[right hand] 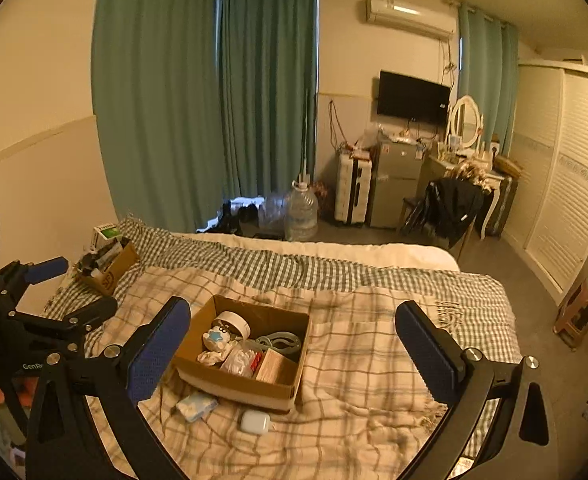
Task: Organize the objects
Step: 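Grasp the blue tissue pack with the left gripper while the right grasps the white earbud case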
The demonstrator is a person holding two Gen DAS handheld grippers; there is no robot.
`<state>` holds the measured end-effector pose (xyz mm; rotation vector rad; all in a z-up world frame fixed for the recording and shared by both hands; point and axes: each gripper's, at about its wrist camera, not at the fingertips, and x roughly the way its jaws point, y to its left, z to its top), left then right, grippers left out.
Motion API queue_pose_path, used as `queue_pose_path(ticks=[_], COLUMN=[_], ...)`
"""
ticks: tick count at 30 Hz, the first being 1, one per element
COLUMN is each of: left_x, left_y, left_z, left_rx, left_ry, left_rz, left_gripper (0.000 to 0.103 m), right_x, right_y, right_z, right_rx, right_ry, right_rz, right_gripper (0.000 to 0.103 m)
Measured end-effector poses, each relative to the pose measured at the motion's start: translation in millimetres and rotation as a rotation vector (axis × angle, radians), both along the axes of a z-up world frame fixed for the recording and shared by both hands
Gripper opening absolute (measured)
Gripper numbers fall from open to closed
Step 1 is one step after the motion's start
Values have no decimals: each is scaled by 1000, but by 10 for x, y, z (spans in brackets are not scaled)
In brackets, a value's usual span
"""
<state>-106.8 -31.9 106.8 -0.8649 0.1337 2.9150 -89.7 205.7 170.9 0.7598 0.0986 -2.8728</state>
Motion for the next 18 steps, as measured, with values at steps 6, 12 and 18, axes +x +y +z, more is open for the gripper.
queue_pose_path(ticks=[6,12,18], left_x=[416,534,471], left_y=[-161,-266,-270], left_z=[-181,-665,-1253], left_rx=[56,63,11], left_ry=[28,11,-28], left_rz=[48,124,184], left_gripper=[103,103,103], right_x=[440,546,394], right_y=[-49,-72,-167], right_z=[-135,-599,-1346], right_rx=[34,43,41], right_ry=[10,-12,-96], right_rz=[22,-4,22], right_gripper=[103,103,103])
